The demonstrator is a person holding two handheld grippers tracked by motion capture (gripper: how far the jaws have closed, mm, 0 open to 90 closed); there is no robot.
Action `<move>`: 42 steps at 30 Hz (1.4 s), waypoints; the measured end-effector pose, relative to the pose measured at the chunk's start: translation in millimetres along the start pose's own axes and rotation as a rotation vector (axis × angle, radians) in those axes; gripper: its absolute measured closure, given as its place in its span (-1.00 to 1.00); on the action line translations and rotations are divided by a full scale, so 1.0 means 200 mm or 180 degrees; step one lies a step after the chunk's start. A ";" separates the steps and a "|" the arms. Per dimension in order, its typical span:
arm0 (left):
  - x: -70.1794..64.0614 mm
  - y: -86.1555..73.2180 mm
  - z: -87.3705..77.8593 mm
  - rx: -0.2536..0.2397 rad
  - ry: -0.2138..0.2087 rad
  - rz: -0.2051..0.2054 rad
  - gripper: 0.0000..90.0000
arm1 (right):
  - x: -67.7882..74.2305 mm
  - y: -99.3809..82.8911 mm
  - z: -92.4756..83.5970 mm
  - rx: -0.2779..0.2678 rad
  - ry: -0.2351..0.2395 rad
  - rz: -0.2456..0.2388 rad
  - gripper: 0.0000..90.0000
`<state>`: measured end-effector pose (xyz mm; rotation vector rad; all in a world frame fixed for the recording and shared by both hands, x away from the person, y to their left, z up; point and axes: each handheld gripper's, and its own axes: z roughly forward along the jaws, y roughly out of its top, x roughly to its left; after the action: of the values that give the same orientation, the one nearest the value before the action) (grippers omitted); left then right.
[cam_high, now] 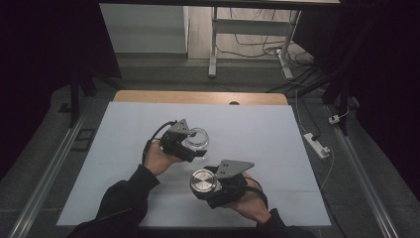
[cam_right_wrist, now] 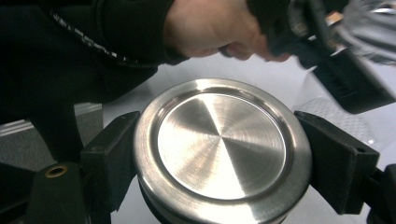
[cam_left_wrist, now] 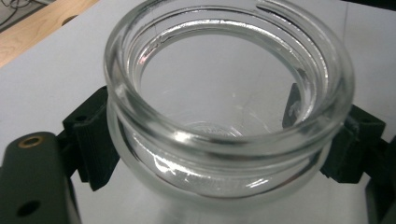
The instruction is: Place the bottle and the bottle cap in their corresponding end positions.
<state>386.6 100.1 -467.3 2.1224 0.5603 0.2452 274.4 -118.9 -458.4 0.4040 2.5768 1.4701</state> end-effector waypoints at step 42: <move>0.17 -0.10 0.24 -0.0038 0.0397 -0.0128 -0.66 | -0.07 -0.28 0.32 0.0540 -0.0049 0.0057 -0.58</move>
<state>429.3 90.9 -512.2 2.0922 0.6720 0.3592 294.5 -98.0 -538.7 0.4580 2.7019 1.2522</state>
